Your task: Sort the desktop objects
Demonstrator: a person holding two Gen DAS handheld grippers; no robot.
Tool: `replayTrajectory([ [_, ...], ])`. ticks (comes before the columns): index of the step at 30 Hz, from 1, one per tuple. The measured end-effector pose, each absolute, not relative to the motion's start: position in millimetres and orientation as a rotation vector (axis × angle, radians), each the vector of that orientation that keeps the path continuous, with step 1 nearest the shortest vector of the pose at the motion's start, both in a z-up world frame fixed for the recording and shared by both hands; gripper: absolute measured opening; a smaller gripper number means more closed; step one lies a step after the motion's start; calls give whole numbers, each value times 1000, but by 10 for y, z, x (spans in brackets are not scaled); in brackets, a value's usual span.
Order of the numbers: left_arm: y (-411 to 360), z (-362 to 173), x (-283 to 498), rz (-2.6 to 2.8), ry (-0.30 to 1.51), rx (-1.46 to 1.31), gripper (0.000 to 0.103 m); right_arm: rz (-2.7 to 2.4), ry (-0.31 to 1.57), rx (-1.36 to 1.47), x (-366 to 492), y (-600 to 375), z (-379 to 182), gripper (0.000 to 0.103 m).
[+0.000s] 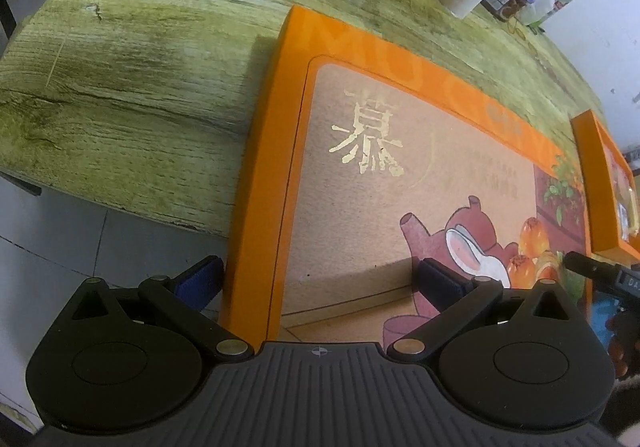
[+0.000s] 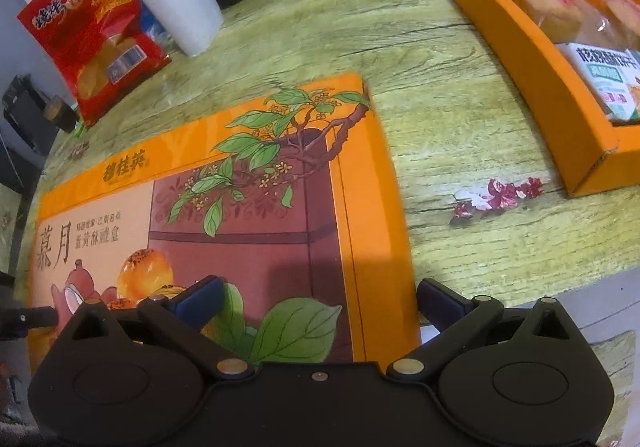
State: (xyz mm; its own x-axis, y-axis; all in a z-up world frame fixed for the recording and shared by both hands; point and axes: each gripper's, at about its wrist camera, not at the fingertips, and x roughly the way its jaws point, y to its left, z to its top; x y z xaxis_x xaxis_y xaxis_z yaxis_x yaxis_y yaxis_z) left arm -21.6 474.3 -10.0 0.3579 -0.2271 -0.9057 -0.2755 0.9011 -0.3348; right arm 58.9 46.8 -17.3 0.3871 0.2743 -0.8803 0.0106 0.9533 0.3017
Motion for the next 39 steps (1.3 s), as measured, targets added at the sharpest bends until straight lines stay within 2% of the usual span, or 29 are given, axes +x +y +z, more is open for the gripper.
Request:
replayTrajectory([
  [15, 4797, -163, -135, 21, 1213, -529, 103, 176, 1162, 293, 590, 451, -170, 103],
  [39, 4637, -138, -152, -5, 1251, -404, 103, 214, 1176, 230, 571, 482, -169, 103],
])
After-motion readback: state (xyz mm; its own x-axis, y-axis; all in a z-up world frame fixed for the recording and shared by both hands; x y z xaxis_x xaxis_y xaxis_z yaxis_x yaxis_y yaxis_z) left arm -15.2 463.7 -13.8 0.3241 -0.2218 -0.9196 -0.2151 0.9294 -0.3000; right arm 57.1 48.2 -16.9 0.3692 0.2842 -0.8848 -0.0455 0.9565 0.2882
